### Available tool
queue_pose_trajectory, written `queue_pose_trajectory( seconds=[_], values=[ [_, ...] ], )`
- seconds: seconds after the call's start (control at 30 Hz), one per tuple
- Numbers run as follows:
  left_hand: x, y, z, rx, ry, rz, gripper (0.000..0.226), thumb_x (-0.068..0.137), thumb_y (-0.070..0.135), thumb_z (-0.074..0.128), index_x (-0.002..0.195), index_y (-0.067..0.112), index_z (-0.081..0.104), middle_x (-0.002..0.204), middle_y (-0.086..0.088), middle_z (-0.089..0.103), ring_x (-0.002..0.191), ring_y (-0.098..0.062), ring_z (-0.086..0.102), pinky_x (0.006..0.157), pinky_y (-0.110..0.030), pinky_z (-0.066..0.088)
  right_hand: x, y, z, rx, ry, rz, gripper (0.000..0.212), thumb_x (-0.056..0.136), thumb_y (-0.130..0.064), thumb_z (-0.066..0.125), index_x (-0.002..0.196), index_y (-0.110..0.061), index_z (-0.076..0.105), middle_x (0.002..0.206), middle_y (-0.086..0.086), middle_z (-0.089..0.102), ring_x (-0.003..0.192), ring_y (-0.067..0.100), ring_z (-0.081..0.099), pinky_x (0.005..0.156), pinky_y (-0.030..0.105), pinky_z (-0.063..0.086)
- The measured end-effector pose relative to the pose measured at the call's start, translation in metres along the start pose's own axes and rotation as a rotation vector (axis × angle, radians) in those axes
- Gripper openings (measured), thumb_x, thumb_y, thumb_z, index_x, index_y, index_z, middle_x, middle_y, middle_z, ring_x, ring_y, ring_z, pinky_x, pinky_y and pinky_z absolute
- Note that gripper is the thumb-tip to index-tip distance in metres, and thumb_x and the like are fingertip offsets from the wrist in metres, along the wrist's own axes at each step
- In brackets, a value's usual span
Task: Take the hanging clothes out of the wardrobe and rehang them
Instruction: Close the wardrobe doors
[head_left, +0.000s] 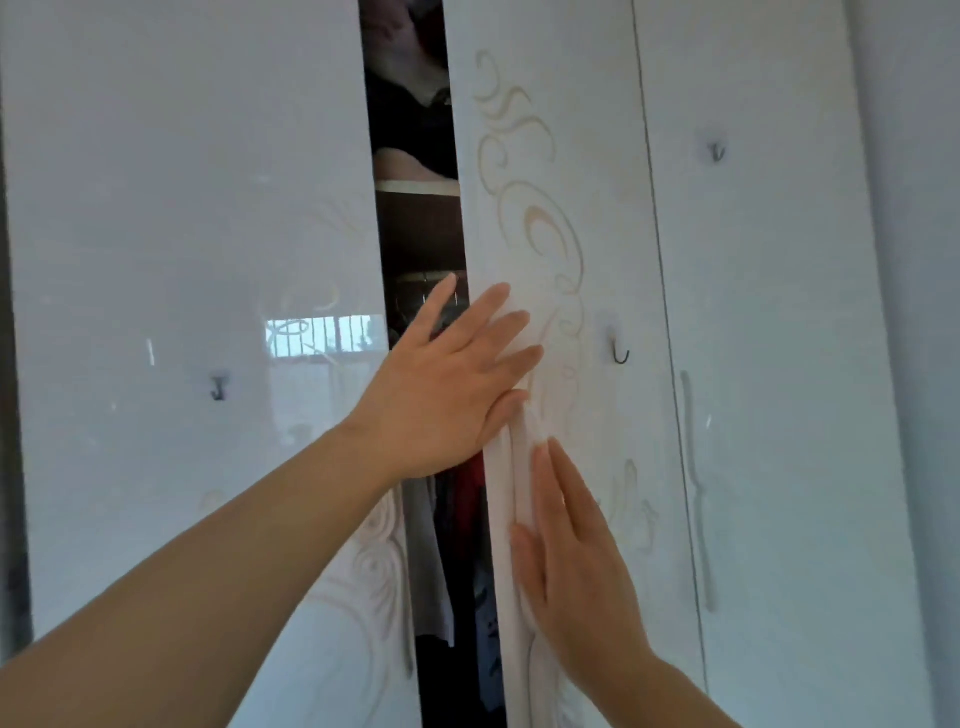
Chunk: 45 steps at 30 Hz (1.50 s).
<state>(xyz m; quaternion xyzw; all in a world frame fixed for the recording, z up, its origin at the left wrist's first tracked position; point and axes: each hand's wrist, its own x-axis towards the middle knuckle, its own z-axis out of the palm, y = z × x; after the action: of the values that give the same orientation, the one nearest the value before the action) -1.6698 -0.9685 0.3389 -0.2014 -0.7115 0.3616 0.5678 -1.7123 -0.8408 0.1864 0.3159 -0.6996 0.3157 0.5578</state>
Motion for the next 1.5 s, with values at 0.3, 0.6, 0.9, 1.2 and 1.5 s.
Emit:
queue_pose_trajectory(
  seconds=[0.3,0.6,0.9,1.2,1.5],
  values=[
    [-0.054,-0.045,0.082,-0.029,-0.034,-0.073,0.047,0.096,0.039,0.03,0.126,0.016,0.058,0.139,-0.007,0.049,0.134,-0.031,0.036,0.108,-0.053,0.019,0.021,-0.024,0.104,-0.108,0.012,0.031,0.054,0.1,-0.039,0.016,0.139,-0.007,0.032,0.137,0.018,0.045,0.118,0.03,0.054,0.09,0.034,0.049],
    [-0.091,-0.061,0.169,-0.058,-0.096,-0.185,0.055,0.092,0.044,0.025,0.131,0.016,0.053,0.142,-0.004,0.045,0.135,-0.026,0.033,0.108,-0.05,0.015,0.04,-0.011,0.195,-0.188,0.034,0.03,0.053,0.091,-0.03,0.035,0.139,-0.008,0.032,0.136,0.014,0.036,0.117,0.029,0.047,0.088,0.036,0.051],
    [-0.108,-0.053,0.217,-0.178,0.053,-0.347,0.05,0.091,0.037,0.033,0.131,0.016,0.053,0.142,-0.001,0.045,0.134,-0.025,0.038,0.107,-0.051,0.02,0.039,0.013,0.24,-0.226,0.102,-0.035,0.048,0.1,-0.035,0.023,0.139,-0.009,0.032,0.142,0.013,0.04,0.125,0.024,0.04,0.101,0.034,0.033],
    [-0.11,-0.048,0.22,-0.219,0.144,-0.407,0.045,0.089,0.036,0.038,0.123,0.017,0.061,0.137,-0.003,0.051,0.131,-0.024,0.042,0.108,-0.05,0.022,0.039,0.021,0.255,-0.221,0.177,-0.057,0.048,0.098,-0.032,0.025,0.14,-0.008,0.029,0.142,0.011,0.035,0.128,0.024,0.039,0.101,0.041,0.036],
    [-0.136,-0.013,0.202,-0.261,-0.068,-0.625,0.05,0.088,0.03,0.034,0.132,0.015,0.052,0.142,-0.014,0.044,0.133,-0.028,0.039,0.108,-0.047,0.03,0.039,0.007,0.229,-0.224,-0.095,0.051,0.054,0.1,-0.04,0.013,0.145,-0.012,0.022,0.148,0.01,0.032,0.134,0.019,0.03,0.108,0.037,0.032]
  ],
)
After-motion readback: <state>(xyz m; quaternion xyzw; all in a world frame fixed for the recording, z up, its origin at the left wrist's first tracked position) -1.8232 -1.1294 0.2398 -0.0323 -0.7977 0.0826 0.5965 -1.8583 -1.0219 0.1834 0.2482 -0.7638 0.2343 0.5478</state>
